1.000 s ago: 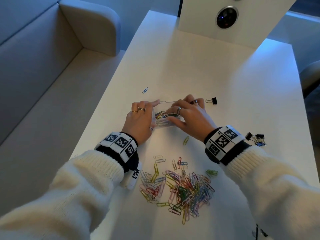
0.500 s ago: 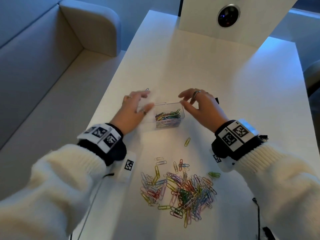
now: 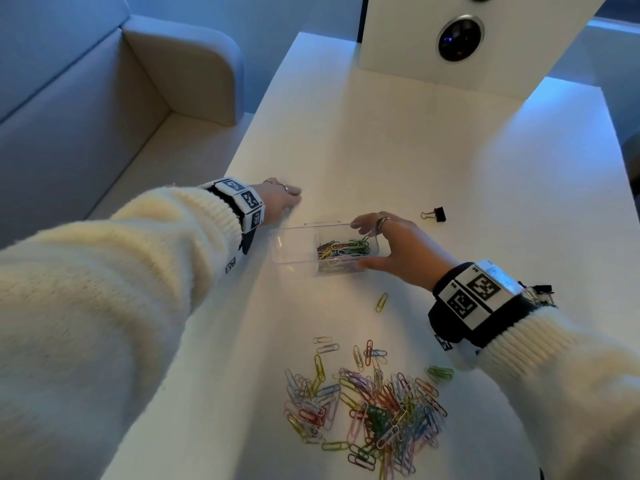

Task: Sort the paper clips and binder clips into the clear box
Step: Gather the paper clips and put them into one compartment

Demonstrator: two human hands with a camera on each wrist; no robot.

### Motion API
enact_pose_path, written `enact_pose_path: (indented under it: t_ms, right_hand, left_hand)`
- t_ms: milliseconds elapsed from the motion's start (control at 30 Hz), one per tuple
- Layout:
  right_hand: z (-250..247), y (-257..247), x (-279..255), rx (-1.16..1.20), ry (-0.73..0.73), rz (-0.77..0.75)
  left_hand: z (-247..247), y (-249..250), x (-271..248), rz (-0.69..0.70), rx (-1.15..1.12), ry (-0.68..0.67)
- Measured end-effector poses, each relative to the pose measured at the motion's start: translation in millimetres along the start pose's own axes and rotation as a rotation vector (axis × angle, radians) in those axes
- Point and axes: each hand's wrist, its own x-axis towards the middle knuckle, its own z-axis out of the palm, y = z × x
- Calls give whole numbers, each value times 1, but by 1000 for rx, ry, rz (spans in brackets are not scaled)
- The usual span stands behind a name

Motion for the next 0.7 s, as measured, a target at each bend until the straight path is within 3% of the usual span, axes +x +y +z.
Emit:
enact_pose_path:
  t_ms: [167, 333, 433, 600, 700]
  right_hand:
    - [-11, 15, -7, -29, 41, 33]
    - [-20, 32, -8, -22, 121, 81]
    - [-25, 36, -7, -17, 151, 119]
    - [-25, 31, -11, -85, 173, 151]
    - [-23, 25, -24, -75, 374, 134]
  left_hand:
    - [13, -1, 0, 24, -79, 150]
    - [27, 2, -8, -82, -456, 355]
    - [29, 2, -7, -193, -624, 332]
    - [29, 6, -10, -234, -700, 326]
    - [23, 8, -18, -221, -720, 367]
